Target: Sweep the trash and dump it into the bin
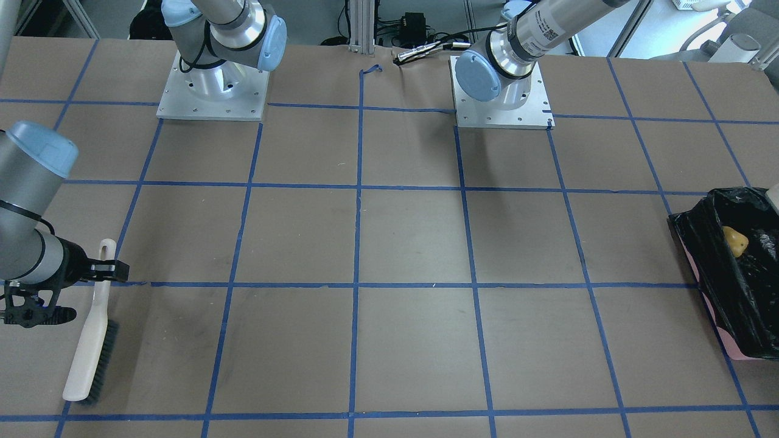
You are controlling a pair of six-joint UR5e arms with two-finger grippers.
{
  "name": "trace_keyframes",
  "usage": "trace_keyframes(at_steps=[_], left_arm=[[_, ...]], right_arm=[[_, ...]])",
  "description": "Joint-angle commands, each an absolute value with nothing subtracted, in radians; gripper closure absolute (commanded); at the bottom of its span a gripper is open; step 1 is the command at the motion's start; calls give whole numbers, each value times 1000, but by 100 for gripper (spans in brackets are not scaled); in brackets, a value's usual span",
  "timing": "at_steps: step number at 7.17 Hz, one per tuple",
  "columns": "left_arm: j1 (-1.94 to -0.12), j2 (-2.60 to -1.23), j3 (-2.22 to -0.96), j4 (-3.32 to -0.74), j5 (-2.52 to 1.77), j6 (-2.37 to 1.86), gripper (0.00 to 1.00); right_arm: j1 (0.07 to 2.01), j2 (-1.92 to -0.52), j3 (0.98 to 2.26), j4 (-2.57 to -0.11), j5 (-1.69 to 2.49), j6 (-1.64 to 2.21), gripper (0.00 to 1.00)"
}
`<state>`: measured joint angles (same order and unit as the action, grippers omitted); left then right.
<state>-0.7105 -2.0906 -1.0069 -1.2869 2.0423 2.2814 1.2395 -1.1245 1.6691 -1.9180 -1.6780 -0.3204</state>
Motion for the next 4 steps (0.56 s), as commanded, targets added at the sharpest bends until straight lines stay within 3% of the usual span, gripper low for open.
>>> trace_keyframes(at_steps=[1, 4], left_arm=[[-716, -2072, -1029, -1281, 2062, 2279, 88], [-774, -2025, -1099, -1247, 2187, 2235, 88]], right_arm=[[1239, -1158, 1643, -1914, -1692, -324, 0], [1243, -1333, 1621, -1783, -1681, -311, 0]])
